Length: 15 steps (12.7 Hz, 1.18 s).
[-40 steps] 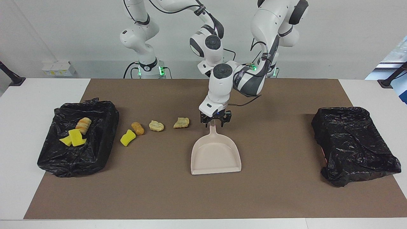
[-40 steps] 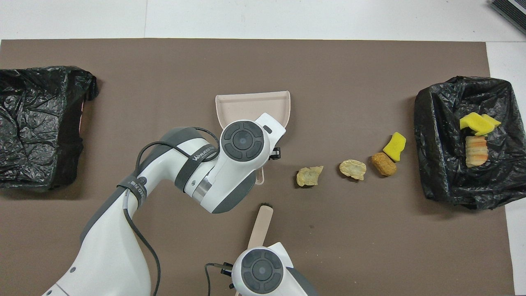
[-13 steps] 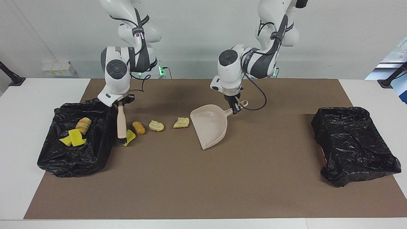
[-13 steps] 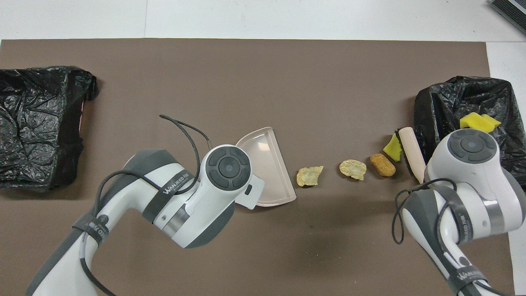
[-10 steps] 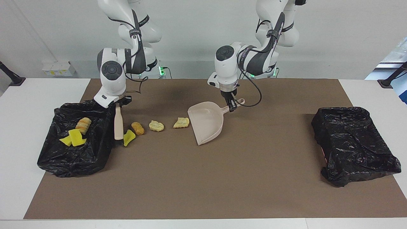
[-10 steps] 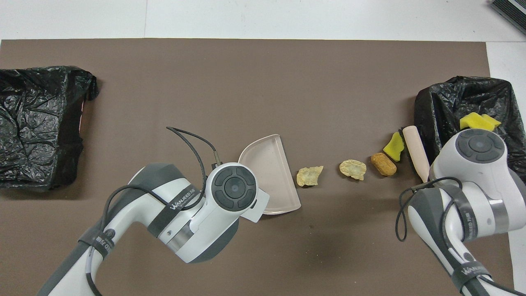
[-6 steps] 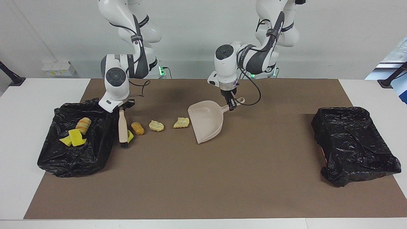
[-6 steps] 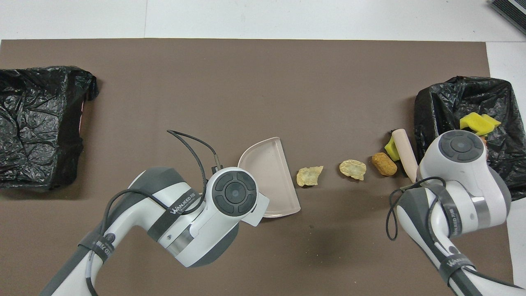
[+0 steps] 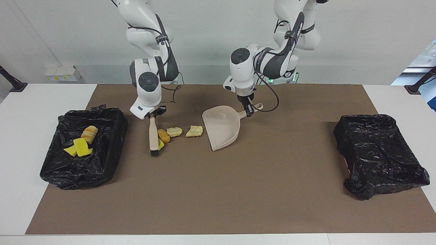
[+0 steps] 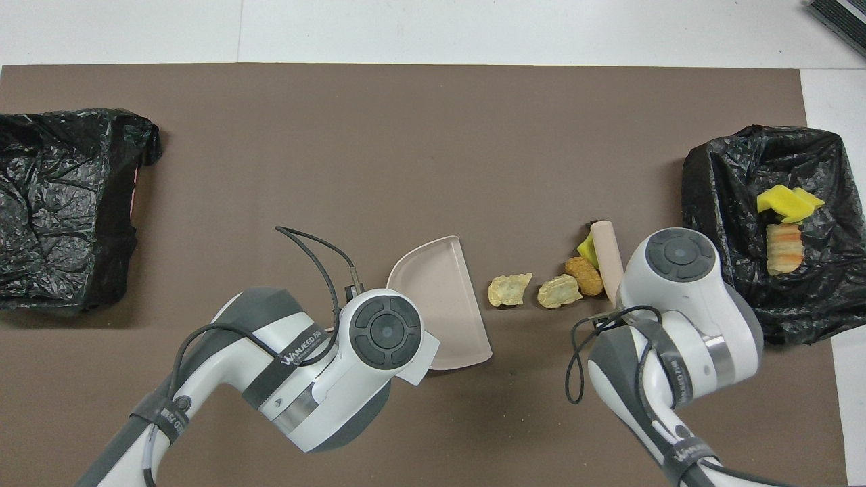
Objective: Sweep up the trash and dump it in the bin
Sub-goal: 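Brush crumbs into the dustpan held by the left gripper with the right gripper, then push the remaining sponge and crumbs into the dustpan with the right gripper's brush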
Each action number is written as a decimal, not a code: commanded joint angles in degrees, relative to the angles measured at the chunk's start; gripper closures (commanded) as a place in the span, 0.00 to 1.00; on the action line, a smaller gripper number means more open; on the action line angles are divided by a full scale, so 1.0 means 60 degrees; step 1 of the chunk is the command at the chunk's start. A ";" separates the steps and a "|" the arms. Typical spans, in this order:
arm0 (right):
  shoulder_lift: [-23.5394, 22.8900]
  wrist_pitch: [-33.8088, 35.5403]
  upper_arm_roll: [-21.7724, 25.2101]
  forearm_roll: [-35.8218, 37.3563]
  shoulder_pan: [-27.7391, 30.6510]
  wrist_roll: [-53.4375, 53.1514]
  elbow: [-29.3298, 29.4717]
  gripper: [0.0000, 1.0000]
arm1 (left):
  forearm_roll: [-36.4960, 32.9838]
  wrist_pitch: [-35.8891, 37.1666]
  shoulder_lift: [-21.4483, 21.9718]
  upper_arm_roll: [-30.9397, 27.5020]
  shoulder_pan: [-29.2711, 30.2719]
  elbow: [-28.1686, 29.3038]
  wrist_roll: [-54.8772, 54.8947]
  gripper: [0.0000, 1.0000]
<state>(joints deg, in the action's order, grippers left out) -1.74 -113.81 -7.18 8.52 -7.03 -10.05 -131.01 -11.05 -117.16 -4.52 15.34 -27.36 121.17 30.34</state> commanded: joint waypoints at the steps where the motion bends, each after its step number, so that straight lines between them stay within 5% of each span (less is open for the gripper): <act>1: -0.0382 -0.0119 -0.0034 -0.1079 -0.1064 -0.0797 0.0022 1.00 | -0.0121 -0.0131 0.0549 -0.0139 -0.0186 0.0664 -0.0047 1.00; 8: -0.0369 -0.0177 -0.0048 -0.3470 -0.3572 -0.1398 0.0448 1.00 | -0.0048 -0.0233 0.0534 -0.0139 -0.0084 0.0694 -0.0061 1.00; 15: 0.0215 0.1533 -0.0063 -0.4203 -0.3006 -0.1050 0.1194 1.00 | -0.0019 -0.0395 0.0476 -0.0139 0.0428 0.0782 0.0960 1.00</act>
<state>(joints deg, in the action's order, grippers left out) -2.69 -108.49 -7.55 -15.51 -28.41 -18.37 -124.80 -10.97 -118.00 -3.26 14.71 -26.08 123.73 32.83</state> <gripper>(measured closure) 0.744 0.687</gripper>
